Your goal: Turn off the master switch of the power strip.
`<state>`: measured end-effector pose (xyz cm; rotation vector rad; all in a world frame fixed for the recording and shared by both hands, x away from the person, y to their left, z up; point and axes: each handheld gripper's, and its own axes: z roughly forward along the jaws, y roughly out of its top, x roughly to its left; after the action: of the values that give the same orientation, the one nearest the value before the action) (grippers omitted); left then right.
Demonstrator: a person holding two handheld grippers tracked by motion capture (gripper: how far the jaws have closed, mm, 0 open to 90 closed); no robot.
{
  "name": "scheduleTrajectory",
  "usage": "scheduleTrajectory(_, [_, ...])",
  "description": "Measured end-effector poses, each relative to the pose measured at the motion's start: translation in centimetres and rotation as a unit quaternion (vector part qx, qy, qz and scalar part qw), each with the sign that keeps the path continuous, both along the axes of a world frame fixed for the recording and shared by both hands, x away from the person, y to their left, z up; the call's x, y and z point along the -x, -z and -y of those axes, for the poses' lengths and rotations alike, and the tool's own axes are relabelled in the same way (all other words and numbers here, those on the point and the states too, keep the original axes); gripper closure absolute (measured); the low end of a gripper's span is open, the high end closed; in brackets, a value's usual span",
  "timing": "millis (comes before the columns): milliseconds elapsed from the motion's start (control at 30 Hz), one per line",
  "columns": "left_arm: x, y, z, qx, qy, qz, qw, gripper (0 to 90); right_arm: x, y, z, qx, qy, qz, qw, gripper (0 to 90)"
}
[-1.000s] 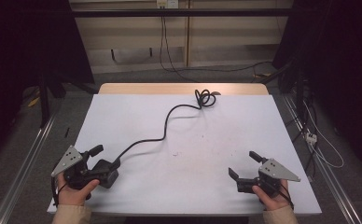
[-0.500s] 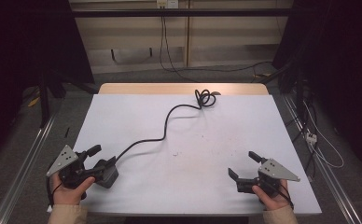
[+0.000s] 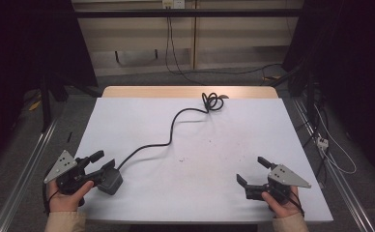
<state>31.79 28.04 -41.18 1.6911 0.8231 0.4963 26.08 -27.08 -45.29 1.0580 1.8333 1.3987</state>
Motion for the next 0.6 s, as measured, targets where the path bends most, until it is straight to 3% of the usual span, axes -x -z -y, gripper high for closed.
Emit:
scheduleTrajectory(300, [-0.1, 0.3, -0.8, 0.003, 0.012, -0.013, 0.9998, 51.4, 0.0, 0.0, 0.0, 0.0, 0.0, 0.0, 1.0, 2.6])
scheduleTrajectory(600, [-0.1, 0.3, -1.5, 0.007, 0.022, -0.025, 0.9994, 53.8, 0.0, 0.0, 0.0, 0.0, 0.0, -0.001, 1.0, 2.6])
